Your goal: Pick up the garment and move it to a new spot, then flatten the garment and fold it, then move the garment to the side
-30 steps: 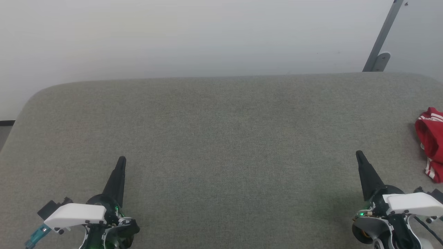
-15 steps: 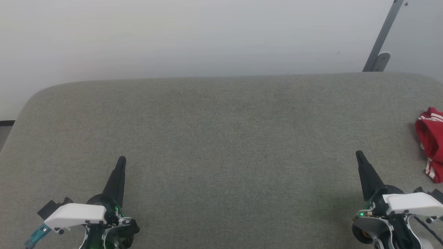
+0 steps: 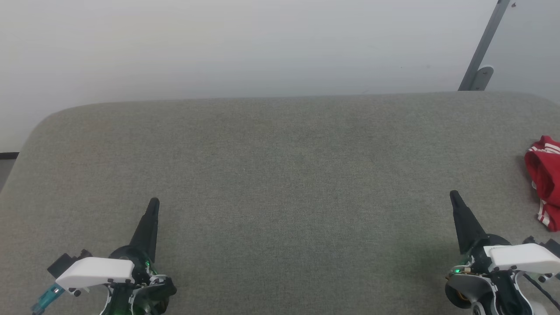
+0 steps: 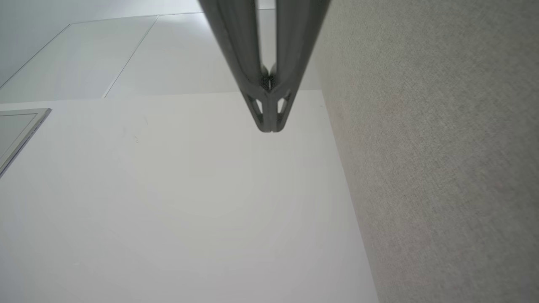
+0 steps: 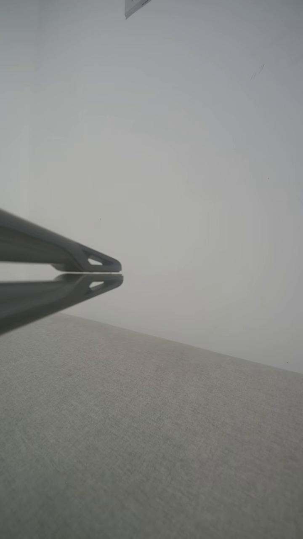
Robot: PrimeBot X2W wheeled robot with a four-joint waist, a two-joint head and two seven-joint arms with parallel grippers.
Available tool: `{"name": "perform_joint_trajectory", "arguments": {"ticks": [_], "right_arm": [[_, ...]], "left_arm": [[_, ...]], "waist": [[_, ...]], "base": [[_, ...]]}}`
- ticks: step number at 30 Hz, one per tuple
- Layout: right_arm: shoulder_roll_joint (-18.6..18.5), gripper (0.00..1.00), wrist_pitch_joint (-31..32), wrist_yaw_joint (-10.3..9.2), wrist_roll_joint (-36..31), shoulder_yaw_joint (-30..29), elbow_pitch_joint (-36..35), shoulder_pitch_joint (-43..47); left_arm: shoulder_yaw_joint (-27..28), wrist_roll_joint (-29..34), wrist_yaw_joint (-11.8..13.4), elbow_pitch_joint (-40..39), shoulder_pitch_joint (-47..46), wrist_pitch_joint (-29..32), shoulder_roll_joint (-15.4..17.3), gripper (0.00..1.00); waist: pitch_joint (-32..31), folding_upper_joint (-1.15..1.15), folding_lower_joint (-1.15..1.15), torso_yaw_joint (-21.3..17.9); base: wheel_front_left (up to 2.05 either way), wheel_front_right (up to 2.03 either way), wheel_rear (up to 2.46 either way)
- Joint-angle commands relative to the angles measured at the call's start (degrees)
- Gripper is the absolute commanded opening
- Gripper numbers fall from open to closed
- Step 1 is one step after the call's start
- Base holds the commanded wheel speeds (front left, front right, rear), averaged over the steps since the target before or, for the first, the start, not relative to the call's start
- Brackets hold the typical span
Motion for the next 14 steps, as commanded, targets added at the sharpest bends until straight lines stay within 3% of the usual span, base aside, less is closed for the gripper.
{"name": "perform_joint_trajectory", "arguments": {"ticks": [1,14], "right_arm": [[0.2,0.00,0.1,0.02,0.2,0.0,-0.2,-0.3],[0.2,0.00,0.1,0.02,0.2,0.0,-0.2,-0.3]], "left_arm": [[0.1,-0.2,0.0,-0.2,-0.7,0.2,-0.1,0.00],[0.1,-0.2,0.0,-0.2,-0.7,0.2,-0.1,0.00]], "waist": [[0.0,0.00,0.00,0.0],[0.0,0.00,0.00,0.0]], "base": [[0.00,0.00,0.00],[0.00,0.00,0.00]]}}
